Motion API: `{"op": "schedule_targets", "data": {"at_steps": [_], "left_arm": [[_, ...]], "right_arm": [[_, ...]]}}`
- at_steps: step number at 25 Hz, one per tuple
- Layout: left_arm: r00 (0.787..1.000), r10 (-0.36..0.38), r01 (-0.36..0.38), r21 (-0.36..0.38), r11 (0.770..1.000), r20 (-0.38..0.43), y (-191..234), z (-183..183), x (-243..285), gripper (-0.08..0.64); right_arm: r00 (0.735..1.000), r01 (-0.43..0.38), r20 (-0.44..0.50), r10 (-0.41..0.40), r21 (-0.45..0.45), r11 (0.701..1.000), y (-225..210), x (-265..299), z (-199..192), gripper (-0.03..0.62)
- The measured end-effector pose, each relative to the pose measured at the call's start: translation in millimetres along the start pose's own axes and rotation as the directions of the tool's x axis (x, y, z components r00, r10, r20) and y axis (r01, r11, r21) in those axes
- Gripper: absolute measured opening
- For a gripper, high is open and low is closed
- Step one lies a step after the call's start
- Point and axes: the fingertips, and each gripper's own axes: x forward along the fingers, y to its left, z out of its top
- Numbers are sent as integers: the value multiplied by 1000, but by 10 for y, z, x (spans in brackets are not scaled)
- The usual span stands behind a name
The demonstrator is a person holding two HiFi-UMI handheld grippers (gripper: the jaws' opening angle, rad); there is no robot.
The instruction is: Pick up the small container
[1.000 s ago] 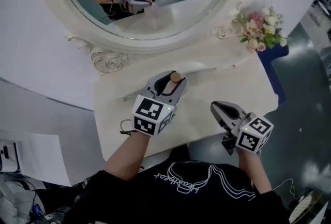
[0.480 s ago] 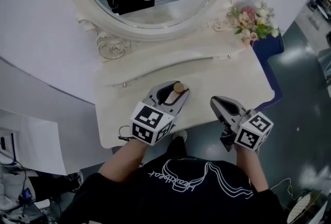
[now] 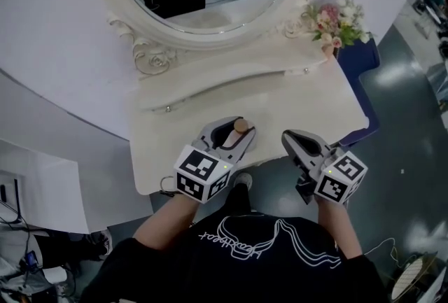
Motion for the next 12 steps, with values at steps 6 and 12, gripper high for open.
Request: {"op": "schedule_targets", "data": {"at_steps": [6,12], "left_arm": [[1000,-3,3,5,1000,6,-109,-21,-69,144],[1000,-1,1,7,1000,12,-136,3,-104,144]], "right_arm": [[1000,-6,4,6,-24,1000,109,-73,-11,6],[1000,-10,2,10,-26,1000,139,-87,-4,7]]}}
